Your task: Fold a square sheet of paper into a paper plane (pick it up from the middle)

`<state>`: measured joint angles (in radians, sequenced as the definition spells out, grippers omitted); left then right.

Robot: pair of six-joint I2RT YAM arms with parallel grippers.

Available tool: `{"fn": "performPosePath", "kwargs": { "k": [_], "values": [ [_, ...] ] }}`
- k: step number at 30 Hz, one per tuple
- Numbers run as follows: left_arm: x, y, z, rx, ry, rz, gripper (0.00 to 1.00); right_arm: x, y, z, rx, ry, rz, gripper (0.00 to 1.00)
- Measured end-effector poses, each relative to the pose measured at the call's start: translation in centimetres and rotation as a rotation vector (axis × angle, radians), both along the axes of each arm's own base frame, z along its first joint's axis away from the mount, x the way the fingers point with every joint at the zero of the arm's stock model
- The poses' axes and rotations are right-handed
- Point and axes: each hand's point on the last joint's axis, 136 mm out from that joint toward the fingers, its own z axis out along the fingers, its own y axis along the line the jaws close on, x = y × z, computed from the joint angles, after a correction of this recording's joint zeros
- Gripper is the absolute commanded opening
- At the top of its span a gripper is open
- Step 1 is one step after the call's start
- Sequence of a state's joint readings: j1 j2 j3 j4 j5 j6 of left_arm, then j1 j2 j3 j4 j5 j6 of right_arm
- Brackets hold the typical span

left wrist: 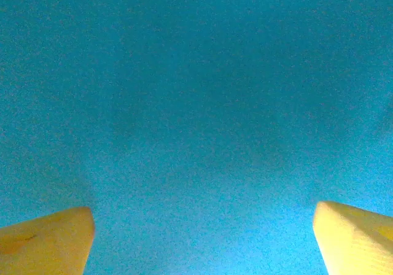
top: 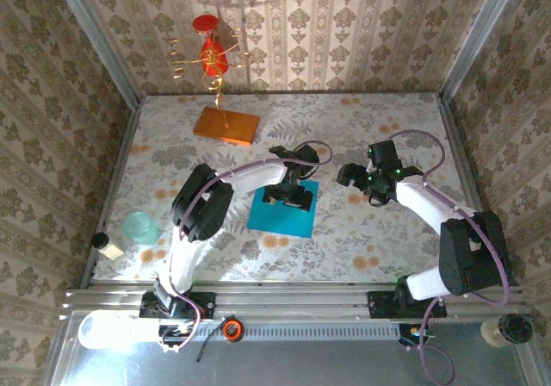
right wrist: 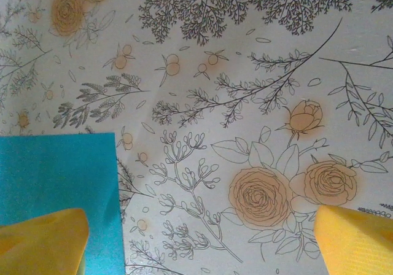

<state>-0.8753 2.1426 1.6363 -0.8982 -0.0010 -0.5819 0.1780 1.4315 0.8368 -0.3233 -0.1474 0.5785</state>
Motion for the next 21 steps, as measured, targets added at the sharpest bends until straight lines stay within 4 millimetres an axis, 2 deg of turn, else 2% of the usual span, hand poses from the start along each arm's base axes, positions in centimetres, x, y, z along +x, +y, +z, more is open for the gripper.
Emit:
{"fn": "performPosePath", "kwargs": {
  "k": [2,21],
  "values": [
    [0.0,0.1,-0.5,0.009,0.008,0.0,0.91,0.0,0.1,-0.1,0.002,0.002,0.002,0.96],
    [0.1,0.3,-0.7,0.001,0.001,0.007,0.81,-0.1,0.3,-1.4,0.012,0.04,0.007,0.95]
  ]
}}
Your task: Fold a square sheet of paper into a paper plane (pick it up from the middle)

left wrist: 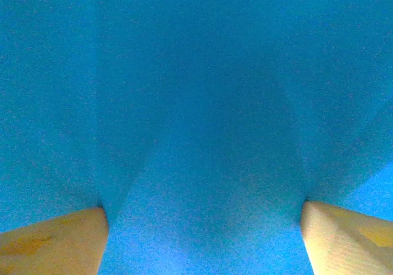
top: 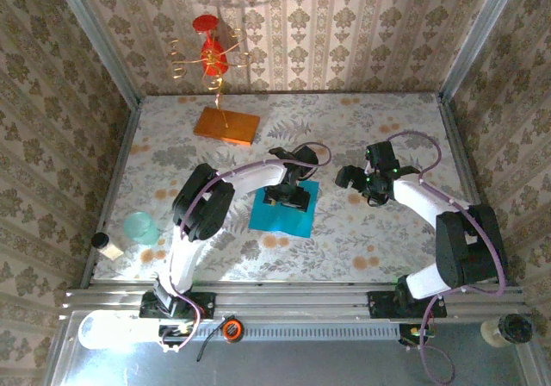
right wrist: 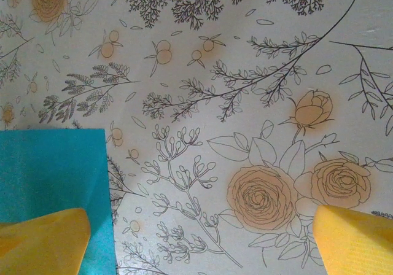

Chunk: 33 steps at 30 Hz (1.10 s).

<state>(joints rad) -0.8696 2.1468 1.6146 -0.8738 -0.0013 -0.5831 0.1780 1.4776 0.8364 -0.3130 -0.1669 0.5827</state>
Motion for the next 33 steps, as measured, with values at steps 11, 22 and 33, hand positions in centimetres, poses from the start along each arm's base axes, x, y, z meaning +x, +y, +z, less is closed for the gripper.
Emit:
{"fn": "performPosePath", "kwargs": {
  "k": [11,22,33],
  "values": [
    [0.2,0.7,0.5,-0.035,-0.02,0.037,0.5,-0.1,0.1,-0.1,0.007,0.008,-0.004,0.94],
    [1.7,-0.8,8.7,-0.524,-0.071,0.159,0.4,0.1,0.4,0.1,0.04,0.008,-0.017,0.94],
    [1.3,-4.2,8.6,-0.799,0.019,0.2,0.37,0.6,1.2,0.7,0.09,-0.015,-0.013,0.94]
  ]
}}
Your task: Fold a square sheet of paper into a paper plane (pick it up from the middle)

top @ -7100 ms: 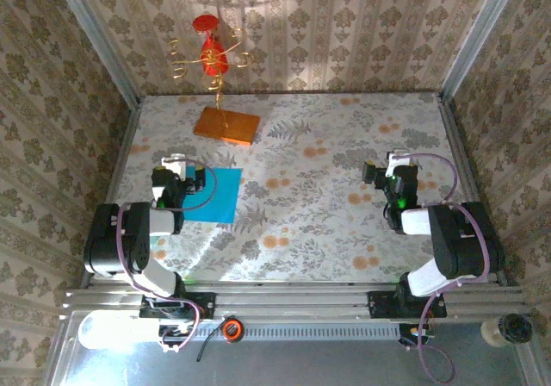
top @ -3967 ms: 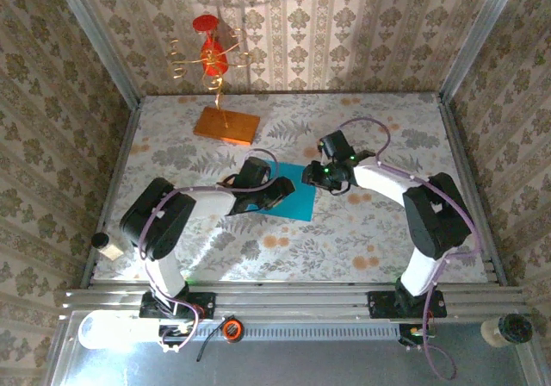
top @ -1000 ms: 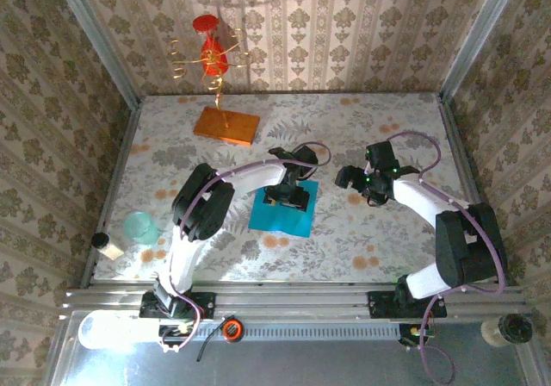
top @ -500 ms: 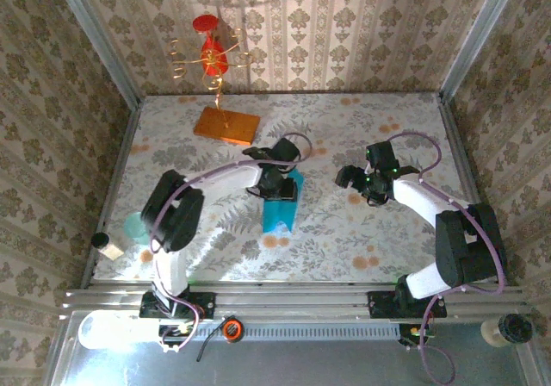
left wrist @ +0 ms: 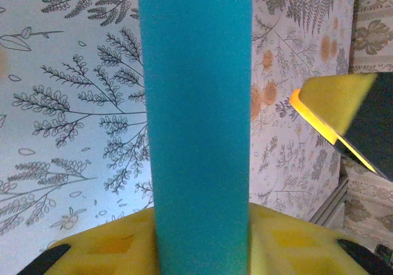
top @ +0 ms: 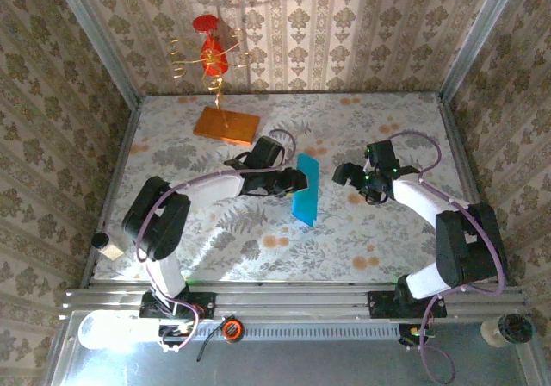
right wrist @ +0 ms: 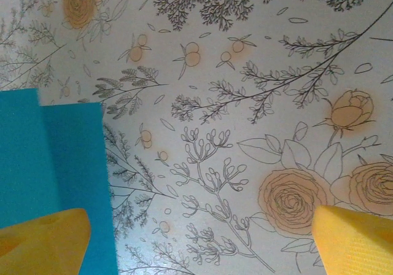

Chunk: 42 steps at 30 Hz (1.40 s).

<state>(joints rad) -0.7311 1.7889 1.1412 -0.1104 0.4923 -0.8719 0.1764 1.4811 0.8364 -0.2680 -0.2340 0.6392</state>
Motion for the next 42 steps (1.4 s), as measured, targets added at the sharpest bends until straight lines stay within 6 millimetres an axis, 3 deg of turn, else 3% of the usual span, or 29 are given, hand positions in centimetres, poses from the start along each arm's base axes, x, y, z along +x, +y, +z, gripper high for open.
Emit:
{"fn": "performPosePath", "kwargs": {
  "k": [9,18,28,42],
  "values": [
    [-0.3,1.9,-5.1,0.136,0.039,0.027,0.32,0.2,1.1,0.4,0.06,-0.017,0.027,0.88],
    [-0.7,3.9,-7.7,0.278,0.029,0.01,0.31,-0.4,2.8,0.3,0.122,-0.01,0.062,0.76],
    [-0.7,3.7,-8.1,0.426,-0.013,-0.055,0.31,-0.5,3.7,-0.3,0.143,0.008,0.08,0.73],
    [-0.8,3.5,-8.3,0.483,-0.051,-0.112,0.36,-0.4,3.8,-0.5,0.144,0.009,0.08,0.73]
  ]
}}
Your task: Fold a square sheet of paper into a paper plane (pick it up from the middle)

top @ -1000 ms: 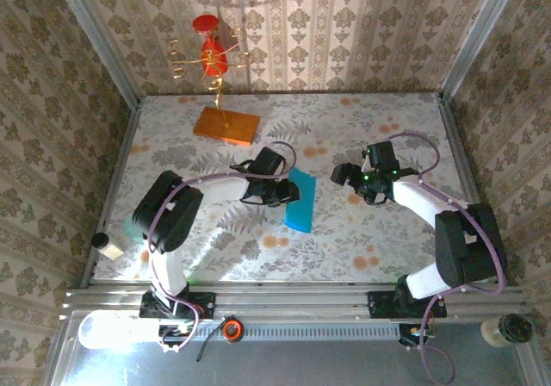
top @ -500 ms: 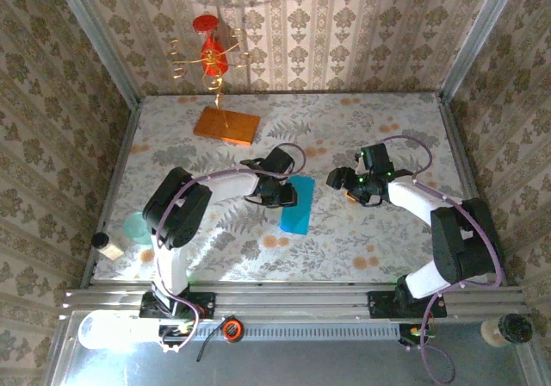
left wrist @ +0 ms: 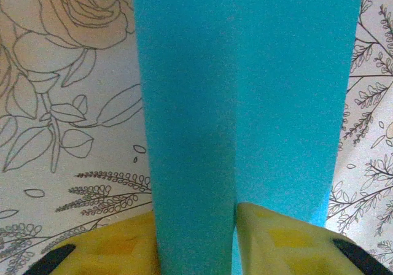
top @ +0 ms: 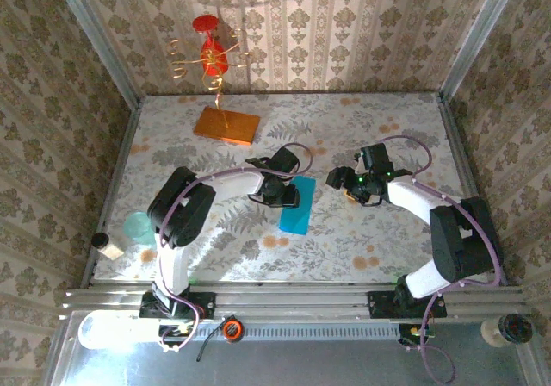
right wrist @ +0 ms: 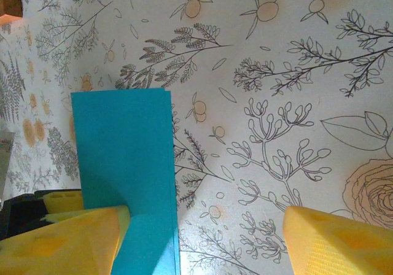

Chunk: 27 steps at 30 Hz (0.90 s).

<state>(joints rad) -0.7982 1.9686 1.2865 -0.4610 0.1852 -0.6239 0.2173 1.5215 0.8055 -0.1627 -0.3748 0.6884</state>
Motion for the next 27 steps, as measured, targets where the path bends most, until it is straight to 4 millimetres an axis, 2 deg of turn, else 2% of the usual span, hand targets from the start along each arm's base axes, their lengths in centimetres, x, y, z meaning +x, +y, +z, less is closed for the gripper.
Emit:
{"fn": "performPosePath", "kwargs": {
  "k": [17,23,27],
  "values": [
    [0.0,-0.1,-0.1,0.008,0.005,-0.009,0.39,-0.2,0.4,-0.2,-0.001,0.005,0.01,0.71],
    [-0.1,-0.2,-0.1,0.009,0.005,-0.012,0.4,-0.6,1.6,-0.2,0.021,0.006,0.04,0.59],
    [-0.1,-0.2,-0.1,0.009,0.003,-0.016,0.4,-1.5,3.7,-0.7,0.048,0.03,0.092,0.48]
  ]
}}
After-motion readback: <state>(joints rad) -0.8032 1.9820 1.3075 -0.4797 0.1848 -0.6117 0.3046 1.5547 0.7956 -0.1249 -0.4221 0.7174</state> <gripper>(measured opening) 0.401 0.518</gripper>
